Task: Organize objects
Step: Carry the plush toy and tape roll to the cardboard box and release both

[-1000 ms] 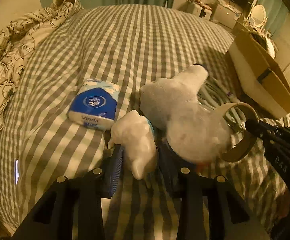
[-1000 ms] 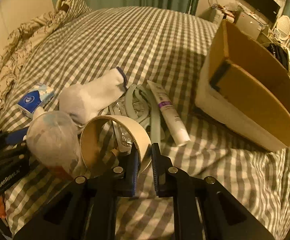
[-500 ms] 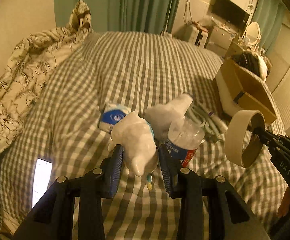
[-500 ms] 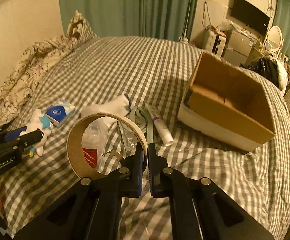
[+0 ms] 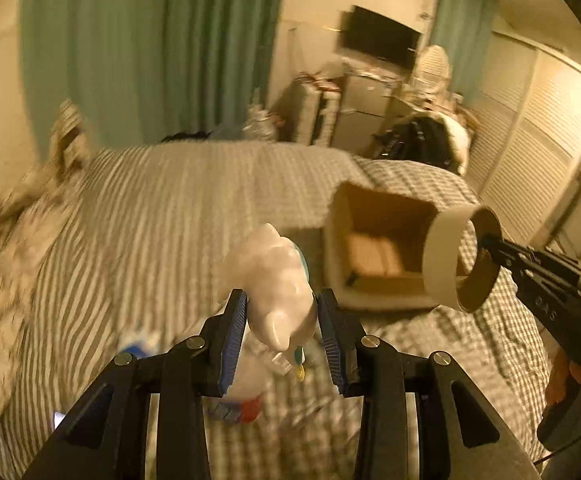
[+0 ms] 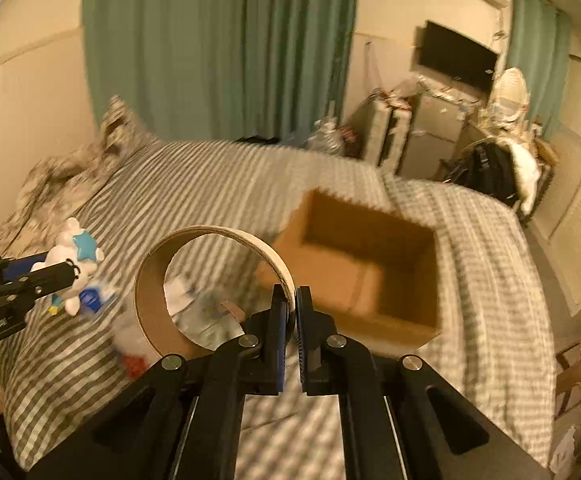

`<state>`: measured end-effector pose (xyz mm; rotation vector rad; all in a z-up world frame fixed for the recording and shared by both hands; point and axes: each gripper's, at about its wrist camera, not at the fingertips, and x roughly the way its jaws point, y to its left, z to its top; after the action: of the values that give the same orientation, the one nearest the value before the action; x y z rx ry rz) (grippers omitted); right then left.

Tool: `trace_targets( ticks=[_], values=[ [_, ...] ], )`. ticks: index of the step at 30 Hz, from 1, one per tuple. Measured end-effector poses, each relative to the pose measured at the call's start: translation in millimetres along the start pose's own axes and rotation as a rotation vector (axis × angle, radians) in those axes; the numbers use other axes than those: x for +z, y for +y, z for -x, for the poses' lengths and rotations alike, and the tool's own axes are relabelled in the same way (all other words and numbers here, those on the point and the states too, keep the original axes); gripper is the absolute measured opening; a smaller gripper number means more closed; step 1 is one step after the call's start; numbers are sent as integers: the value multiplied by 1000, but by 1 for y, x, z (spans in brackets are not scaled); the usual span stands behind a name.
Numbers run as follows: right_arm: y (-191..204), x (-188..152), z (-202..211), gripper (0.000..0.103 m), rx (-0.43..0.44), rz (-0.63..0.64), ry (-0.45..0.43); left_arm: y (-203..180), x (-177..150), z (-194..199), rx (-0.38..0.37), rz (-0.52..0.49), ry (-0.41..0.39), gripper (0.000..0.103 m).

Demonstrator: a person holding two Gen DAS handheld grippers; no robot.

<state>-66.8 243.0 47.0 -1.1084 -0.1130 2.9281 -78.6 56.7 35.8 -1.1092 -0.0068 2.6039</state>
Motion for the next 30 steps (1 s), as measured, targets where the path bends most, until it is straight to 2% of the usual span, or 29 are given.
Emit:
trace_targets(
  ticks=[5,9,14,20,21,23,24,25,26,27,28,30],
  values=[
    [-53,28,-14,4,-35,-62,-16,-60,47,-40,-79,-86,4,36],
    [-94,34,-46,5,-65,-113,12,-103,74,-96,-96,-158,36,36],
    [-127,28,-93,5,-86,-163,70,-130,86,-161,-119,-189,90,36],
    [-145,11,-136,7,-66,-208,123,-135,82,-206,-104,-225,108,37],
    [-147,7,-141,7,-60,-221,130,-134,80,-208,-105,-223,107,39],
    [-148,2,-145,11,-42,-240,140,-131,77,-213,-108,-219,107,45],
    [-149,0,-146,19,-31,-250,143,-128,76,-213,-105,-213,106,56],
    [-149,-1,-147,35,-25,-255,144,-128,72,-208,-103,-208,102,64],
    [-147,-2,-144,44,-24,-258,139,-127,71,-203,-101,-204,96,66],
    [-145,-3,-141,57,-25,-257,124,-125,70,-199,-94,-205,90,70],
    [-143,-2,-137,61,-27,-254,112,-121,68,-193,-85,-207,88,71],
    [-136,1,-126,62,-30,-238,95,-117,69,-180,-70,-206,81,72]
  ],
)
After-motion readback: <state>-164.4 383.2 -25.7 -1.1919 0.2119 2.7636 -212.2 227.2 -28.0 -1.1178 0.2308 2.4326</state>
